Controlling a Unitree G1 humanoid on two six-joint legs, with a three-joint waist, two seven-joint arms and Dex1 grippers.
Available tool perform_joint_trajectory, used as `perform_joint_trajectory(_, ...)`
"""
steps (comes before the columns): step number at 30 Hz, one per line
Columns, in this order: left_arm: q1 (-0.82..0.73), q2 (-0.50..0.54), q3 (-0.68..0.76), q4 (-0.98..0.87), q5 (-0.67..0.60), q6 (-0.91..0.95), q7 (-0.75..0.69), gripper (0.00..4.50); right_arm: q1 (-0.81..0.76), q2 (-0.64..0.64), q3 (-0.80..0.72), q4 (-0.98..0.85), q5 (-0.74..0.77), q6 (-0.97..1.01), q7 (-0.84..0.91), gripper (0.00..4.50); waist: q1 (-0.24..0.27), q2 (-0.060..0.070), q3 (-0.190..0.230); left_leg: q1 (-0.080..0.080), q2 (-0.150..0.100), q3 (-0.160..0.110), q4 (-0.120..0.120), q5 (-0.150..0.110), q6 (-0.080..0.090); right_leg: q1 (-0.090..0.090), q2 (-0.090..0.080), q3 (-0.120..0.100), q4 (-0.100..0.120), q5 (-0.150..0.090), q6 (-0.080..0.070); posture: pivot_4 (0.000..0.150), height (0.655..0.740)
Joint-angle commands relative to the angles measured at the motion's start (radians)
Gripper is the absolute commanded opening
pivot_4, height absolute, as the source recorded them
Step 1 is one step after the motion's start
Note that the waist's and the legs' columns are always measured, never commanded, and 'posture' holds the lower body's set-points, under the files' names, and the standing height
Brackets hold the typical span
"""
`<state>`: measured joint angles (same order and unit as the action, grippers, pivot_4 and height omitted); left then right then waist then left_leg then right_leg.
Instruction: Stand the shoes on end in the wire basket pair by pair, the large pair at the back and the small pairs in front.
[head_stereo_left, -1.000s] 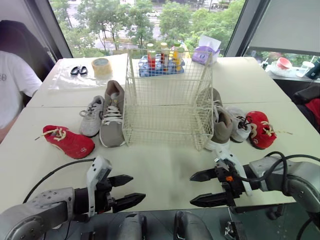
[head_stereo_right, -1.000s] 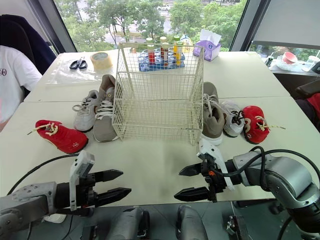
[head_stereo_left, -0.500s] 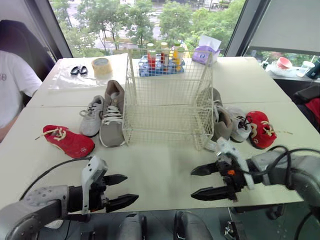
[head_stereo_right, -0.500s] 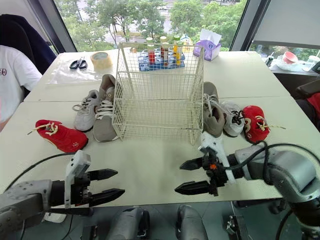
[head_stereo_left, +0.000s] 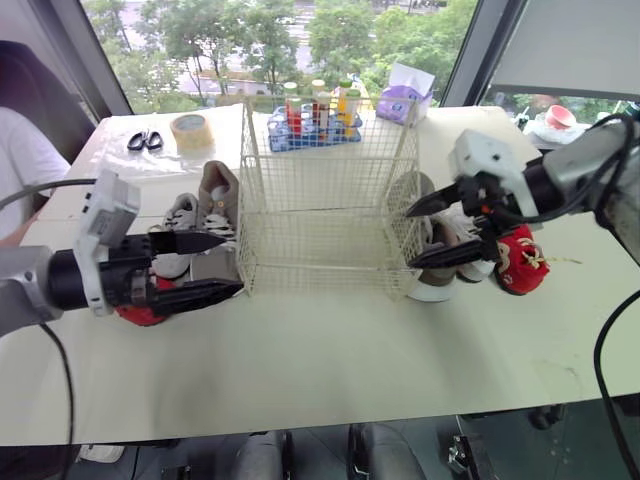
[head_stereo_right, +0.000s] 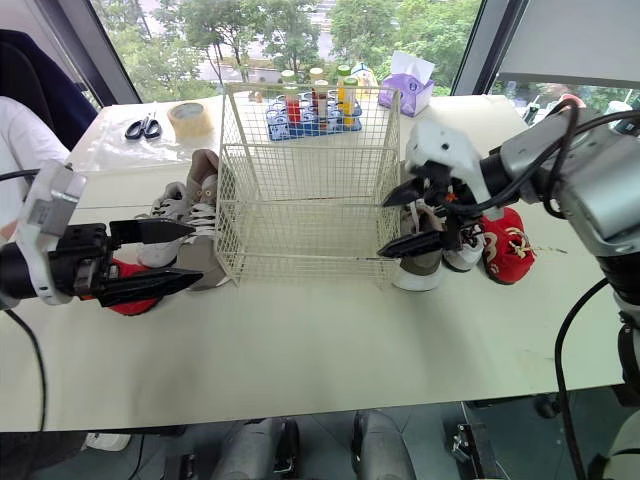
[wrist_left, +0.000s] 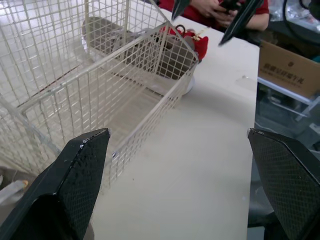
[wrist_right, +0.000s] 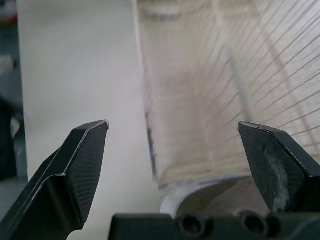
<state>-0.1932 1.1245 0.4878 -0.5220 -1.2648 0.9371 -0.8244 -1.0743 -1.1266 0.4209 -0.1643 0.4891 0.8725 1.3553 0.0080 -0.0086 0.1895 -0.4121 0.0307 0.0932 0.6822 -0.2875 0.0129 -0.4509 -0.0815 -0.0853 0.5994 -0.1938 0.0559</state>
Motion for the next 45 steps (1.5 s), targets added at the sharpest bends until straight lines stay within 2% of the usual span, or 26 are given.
perform_joint_trajectory(1,0.042,-0.031,0.041,-0.053,-0.027,0.001,0.033,4.49,-0.018,0.051,0.015,0.004,-0.060,-0.018,0.024,4.50,-0.004,0.000,0.000,0.000,0.000,0.000,0.000,0.000,0.000,0.000,0.000,0.000,0.000,0.000,0.000,0.150,0.7400)
perform_joint_trajectory(5,0.110,-0.077,0.061,-0.073,-0.032,-0.005,0.077,4.49,0.011,0.099,0.017,-0.032,-0.062,0.014,0.042,4.50,-0.005,0.000,0.000,0.001,0.001,0.001,0.000,0.001,-0.003,-0.002,0.000,0.001,0.005,0.000,0.000,0.150,0.7400)
perform_joint_trajectory(9,0.133,-0.094,0.061,-0.093,-0.040,-0.015,0.107,4.49,0.037,0.147,0.064,-0.016,-0.151,-0.026,0.013,4.50,0.003,-0.001,0.000,0.001,0.001,0.001,0.002,0.001,-0.002,-0.005,0.000,0.001,0.012,-0.001,-0.002,0.150,0.7400)
perform_joint_trajectory(12,0.127,-0.111,0.044,-0.111,-0.054,-0.022,0.139,4.50,0.075,0.169,0.088,0.008,-0.229,-0.099,-0.004,3.65,0.004,-0.001,0.000,0.002,0.001,0.000,0.002,0.001,-0.001,-0.005,0.000,0.001,0.014,-0.002,-0.004,0.150,0.7400)
perform_joint_trajectory(19,0.132,-0.132,0.015,-0.115,-0.024,-0.033,0.152,4.50,0.095,0.206,0.097,0.035,-0.332,-0.136,-0.032,0.08,0.004,-0.001,0.000,0.002,0.000,0.000,0.002,0.002,-0.004,-0.005,0.001,0.002,0.016,-0.001,-0.003,0.150,0.7400)
perform_joint_trajectory(31,0.075,-0.156,-0.067,-0.084,0.031,-0.057,0.142,4.50,0.109,0.324,0.047,0.117,-0.448,-0.331,-0.119,0.01,-0.018,-0.002,-0.001,0.005,0.000,-0.001,0.002,0.003,-0.004,-0.003,0.003,0.002,0.018,0.000,-0.004,0.150,0.7400)
perform_joint_trajectory(39,0.062,-0.162,-0.087,-0.093,0.039,-0.051,0.150,4.50,0.126,0.327,0.038,0.193,-0.504,-0.520,-0.087,0.01,-0.021,-0.002,-0.001,0.006,0.001,-0.001,0.002,0.003,-0.004,-0.003,0.003,0.002,0.019,0.001,-0.003,0.150,0.7400)
perform_joint_trajectory(43,0.057,-0.166,-0.103,-0.095,0.045,-0.050,0.157,4.50,0.132,0.343,0.006,0.189,-0.480,-0.504,-0.088,0.01,-0.020,-0.002,-0.001,0.005,0.001,-0.001,0.002,0.003,-0.004,-0.003,0.003,0.002,0.019,0.000,-0.003,0.150,0.7400)
perform_joint_trajectory(45,0.050,-0.167,-0.109,-0.094,0.043,-0.048,0.160,4.50,0.139,0.345,-0.009,0.177,-0.475,-0.495,-0.091,0.65,-0.020,-0.002,-0.001,0.005,0.001,-0.002,0.002,0.003,-0.004,-0.003,0.003,0.002,0.019,0.001,-0.003,0.150,0.7400)
